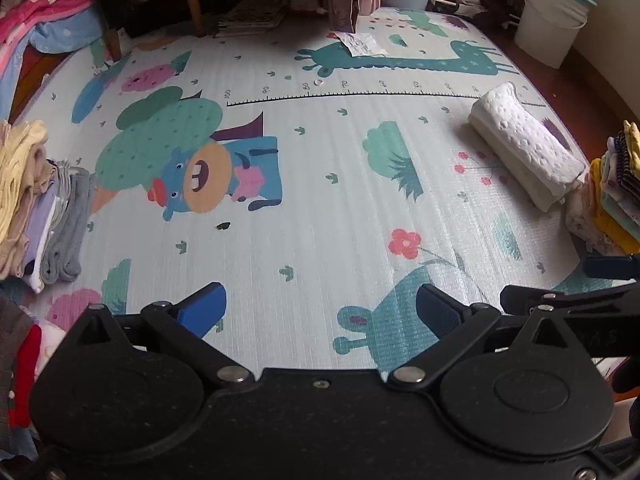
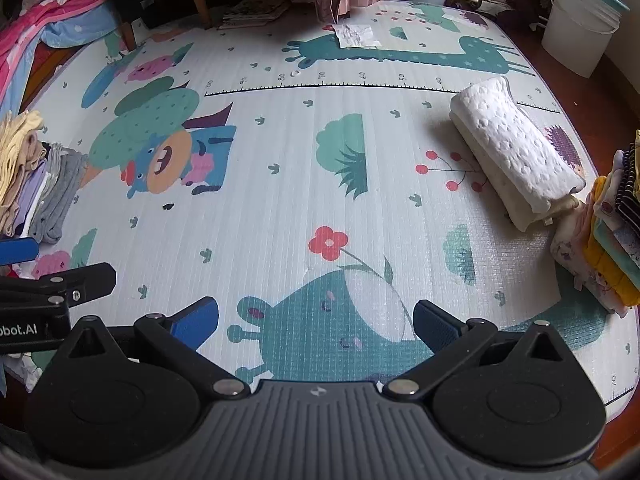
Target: Fold clothes
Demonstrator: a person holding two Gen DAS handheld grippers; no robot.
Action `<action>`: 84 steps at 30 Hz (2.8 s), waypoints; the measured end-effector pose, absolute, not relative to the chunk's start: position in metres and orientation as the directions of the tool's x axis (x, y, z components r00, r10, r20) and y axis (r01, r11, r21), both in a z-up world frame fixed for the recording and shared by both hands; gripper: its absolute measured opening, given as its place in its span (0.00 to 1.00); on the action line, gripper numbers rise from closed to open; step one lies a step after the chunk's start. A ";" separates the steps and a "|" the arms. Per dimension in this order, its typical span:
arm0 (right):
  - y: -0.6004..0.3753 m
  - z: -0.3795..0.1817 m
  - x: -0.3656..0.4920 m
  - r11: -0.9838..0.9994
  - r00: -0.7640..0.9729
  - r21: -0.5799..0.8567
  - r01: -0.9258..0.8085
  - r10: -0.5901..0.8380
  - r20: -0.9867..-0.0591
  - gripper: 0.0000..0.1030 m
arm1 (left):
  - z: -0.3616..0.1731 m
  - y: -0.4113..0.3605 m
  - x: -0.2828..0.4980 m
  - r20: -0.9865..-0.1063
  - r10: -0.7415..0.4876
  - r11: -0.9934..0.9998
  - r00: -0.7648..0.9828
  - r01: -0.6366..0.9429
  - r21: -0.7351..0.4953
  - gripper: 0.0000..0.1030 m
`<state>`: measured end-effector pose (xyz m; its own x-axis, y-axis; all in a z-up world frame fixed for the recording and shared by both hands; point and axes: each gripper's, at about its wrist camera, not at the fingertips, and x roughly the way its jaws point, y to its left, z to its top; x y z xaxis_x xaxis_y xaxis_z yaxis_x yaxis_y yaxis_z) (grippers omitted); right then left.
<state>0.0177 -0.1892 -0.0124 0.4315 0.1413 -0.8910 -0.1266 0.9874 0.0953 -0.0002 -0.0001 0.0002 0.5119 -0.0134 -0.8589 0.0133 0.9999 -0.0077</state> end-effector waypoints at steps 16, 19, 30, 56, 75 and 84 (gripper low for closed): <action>-0.179 -0.017 0.014 0.985 0.431 0.096 -0.145 0.151 -0.890 1.00 | -0.002 -0.007 0.000 -0.877 -0.015 1.000 0.481 0.012 -0.010 1.00; -0.182 -0.013 0.013 0.984 0.434 0.094 -0.151 0.151 -0.888 1.00 | -0.002 -0.007 0.002 -0.878 -0.013 1.000 0.478 0.009 -0.010 1.00; -0.187 -0.012 0.016 0.984 0.431 0.102 -0.145 0.156 -0.889 1.00 | -0.003 -0.008 0.002 -0.874 0.001 1.000 0.485 -0.003 0.000 1.00; -0.185 -0.011 0.017 0.987 0.438 0.078 -0.137 0.131 -0.889 1.00 | -0.003 -0.007 0.004 -0.876 -0.004 1.000 0.483 0.000 -0.004 1.00; -0.199 -0.009 0.033 0.991 0.441 0.070 -0.110 0.112 -0.890 1.00 | 0.004 -0.021 0.030 -0.874 -0.012 0.999 0.486 -0.033 -0.032 1.00; -0.232 0.011 0.058 0.987 0.487 0.116 -0.114 0.157 -0.859 1.00 | 0.006 -0.036 0.055 -0.866 -0.068 0.991 0.495 -0.066 -0.116 1.00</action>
<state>0.0585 -0.2316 0.0111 0.4870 0.1572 -0.8591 -0.1138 0.9867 0.1160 0.0554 -0.0361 0.0055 0.4955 -0.0685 -0.8659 -0.0661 0.9910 -0.1162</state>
